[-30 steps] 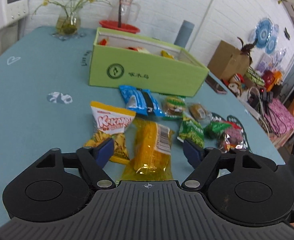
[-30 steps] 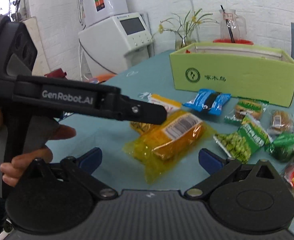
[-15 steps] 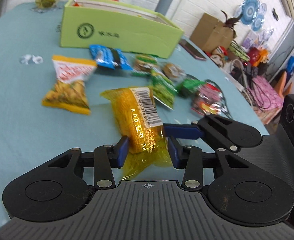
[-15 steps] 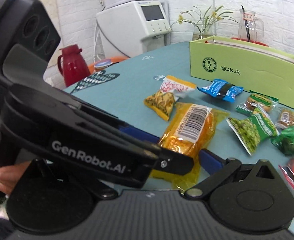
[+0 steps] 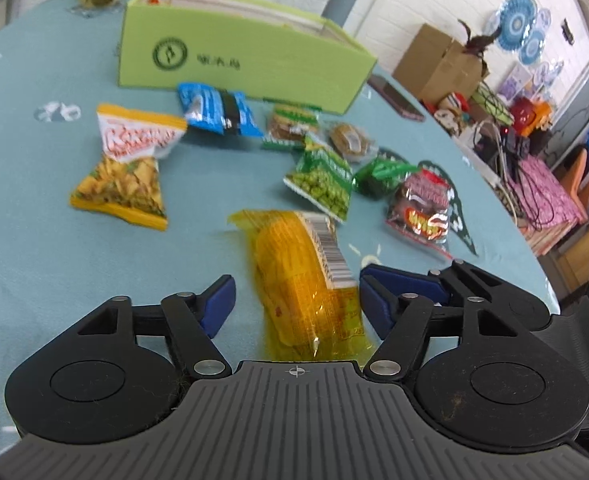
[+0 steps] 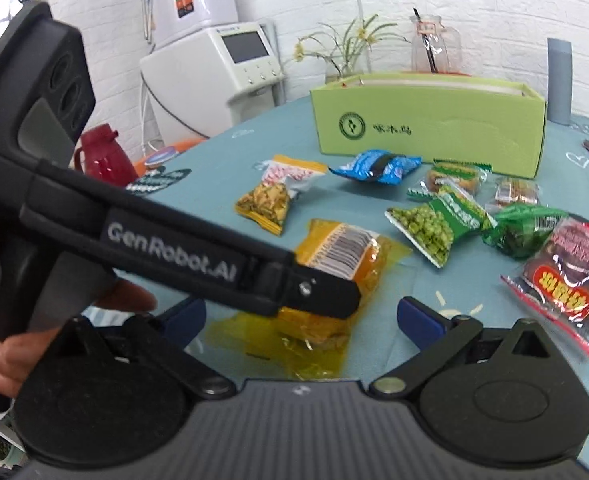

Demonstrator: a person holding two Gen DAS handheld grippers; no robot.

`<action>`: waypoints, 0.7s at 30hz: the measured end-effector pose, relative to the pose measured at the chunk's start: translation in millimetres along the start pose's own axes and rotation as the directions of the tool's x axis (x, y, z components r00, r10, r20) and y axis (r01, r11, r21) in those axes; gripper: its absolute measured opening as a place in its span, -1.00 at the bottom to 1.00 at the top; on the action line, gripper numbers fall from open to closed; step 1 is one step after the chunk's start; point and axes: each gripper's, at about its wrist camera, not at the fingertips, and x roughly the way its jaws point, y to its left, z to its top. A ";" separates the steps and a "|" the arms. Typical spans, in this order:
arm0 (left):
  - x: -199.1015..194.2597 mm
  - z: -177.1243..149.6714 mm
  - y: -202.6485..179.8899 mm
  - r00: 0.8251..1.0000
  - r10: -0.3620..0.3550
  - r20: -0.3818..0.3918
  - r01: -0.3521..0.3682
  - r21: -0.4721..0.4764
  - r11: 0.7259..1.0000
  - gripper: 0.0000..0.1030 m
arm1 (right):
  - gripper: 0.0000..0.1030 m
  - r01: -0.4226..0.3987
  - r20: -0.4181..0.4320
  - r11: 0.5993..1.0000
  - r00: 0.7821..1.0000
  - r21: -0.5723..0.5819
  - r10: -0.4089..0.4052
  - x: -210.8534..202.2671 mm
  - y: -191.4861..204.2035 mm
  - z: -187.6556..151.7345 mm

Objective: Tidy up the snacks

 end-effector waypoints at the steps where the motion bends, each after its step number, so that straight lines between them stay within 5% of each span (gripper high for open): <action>1: 0.1 -3.1 -1.6 1.000 0.001 0.012 -0.001 0.015 1.000 -0.41 | 0.42 -0.012 -0.003 1.000 1.000 -0.006 0.012 2.2 1.1 -2.0; 4: -1.6 -2.3 -3.3 1.000 -0.015 0.006 0.015 0.019 1.000 -0.61 | 0.35 -0.007 0.000 0.999 1.000 -0.042 0.007 -0.9 7.4 1.8; 9: -22.5 27.2 -8.8 0.995 -0.040 0.090 0.037 0.032 0.999 -0.63 | 0.35 -0.009 0.081 0.997 0.997 -0.072 0.014 -10.8 3.9 39.2; 15: -24.4 119.5 -2.9 0.978 -0.038 0.203 0.023 0.076 0.997 -0.62 | 0.35 0.054 0.169 0.984 0.985 -0.170 -0.025 19.0 -17.2 122.0; 21: 4.9 213.7 23.2 0.968 0.033 0.251 -0.056 0.083 0.995 -0.63 | 0.35 0.051 0.153 0.980 0.988 -0.190 -0.022 87.0 -51.6 209.5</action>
